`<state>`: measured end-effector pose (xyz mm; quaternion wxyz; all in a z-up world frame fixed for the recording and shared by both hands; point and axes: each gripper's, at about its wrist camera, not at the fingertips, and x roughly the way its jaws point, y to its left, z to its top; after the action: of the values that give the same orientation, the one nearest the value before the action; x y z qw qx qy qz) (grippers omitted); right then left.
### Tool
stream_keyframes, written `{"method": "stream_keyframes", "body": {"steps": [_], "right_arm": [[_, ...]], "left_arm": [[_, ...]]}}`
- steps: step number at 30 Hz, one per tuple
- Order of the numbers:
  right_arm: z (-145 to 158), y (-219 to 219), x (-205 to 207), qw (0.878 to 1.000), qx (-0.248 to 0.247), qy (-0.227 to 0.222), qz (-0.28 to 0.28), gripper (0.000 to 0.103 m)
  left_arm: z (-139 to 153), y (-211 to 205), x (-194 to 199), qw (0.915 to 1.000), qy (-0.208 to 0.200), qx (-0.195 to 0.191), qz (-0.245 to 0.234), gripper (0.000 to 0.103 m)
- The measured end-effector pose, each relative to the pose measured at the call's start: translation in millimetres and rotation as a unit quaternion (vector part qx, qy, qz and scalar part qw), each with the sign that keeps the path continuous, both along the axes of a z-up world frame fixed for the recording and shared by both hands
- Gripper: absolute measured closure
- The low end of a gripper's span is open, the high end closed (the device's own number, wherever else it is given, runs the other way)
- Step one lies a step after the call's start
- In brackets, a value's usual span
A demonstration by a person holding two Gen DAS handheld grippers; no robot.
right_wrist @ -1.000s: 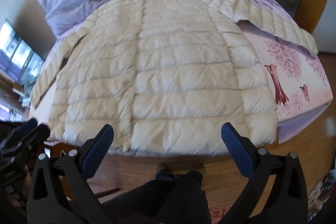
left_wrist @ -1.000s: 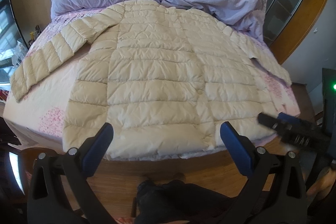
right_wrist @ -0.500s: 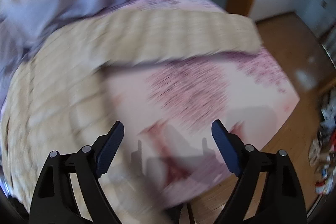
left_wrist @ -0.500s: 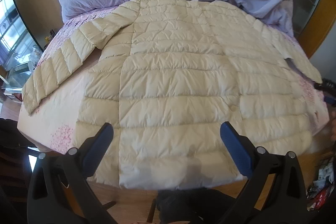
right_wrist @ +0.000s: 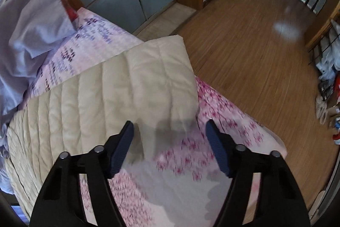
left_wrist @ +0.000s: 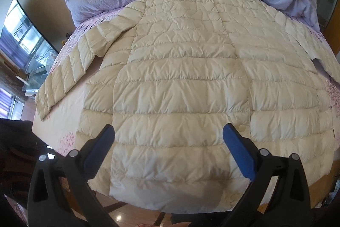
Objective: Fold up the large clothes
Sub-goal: 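Grasp the cuff of the sleeve nearest the right gripper with the right gripper, then fold the held sleeve across the jacket body with the right gripper and release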
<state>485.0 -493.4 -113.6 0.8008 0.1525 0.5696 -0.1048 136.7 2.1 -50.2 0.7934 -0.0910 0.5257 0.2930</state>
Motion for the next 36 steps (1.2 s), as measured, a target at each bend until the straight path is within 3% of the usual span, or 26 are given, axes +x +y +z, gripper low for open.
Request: {"method": "stream_keyframes", "body": {"steps": [6, 8, 10, 14, 18, 21, 29, 36], "right_arm": [[-14.2, 1.8, 8.6, 1.000, 0.009, 0.010, 0.011, 0.060], [-14.3, 6.0, 10.1, 1.000, 0.000, 0.002, 0.021, 0.079], [-12.7, 11.9, 9.8, 0.999, 0.002, -0.007, 0.034, 0.091], [1.0, 30.3, 12.1, 0.998, -0.021, -0.033, 0.052, 0.095], [32.8, 65.3, 11.3, 0.991, -0.047, -0.095, 0.086, 0.095], [51.5, 98.2, 11.7, 0.985, -0.052, -0.117, 0.112, 0.096], [81.2, 244.1, -3.9, 0.962, -0.018, -0.148, 0.228, 0.096], [76.3, 394.7, -54.7, 0.925, 0.038, -0.131, 0.355, 0.096]], "left_arm": [[-5.1, -6.4, 4.5, 0.9993, 0.026, 0.025, 0.004, 0.002], [-6.2, -5.2, 6.3, 0.9990, 0.032, 0.032, 0.003, 0.002], [-7.7, -2.6, 7.6, 0.9987, 0.035, 0.036, 0.002, 0.002], [-10.3, 6.4, 9.0, 0.9987, 0.036, 0.035, 0.000, 0.002], [-12.7, 20.1, 11.9, 0.9987, 0.037, 0.035, -0.008, 0.002], [-13.6, 31.3, 14.5, 0.9981, 0.040, 0.042, -0.019, 0.002], [-15.0, 65.6, 16.1, 0.9967, 0.049, 0.055, -0.033, 0.002], [-15.0, 96.4, 10.1, 0.9965, 0.052, 0.057, -0.032, 0.002]]}}
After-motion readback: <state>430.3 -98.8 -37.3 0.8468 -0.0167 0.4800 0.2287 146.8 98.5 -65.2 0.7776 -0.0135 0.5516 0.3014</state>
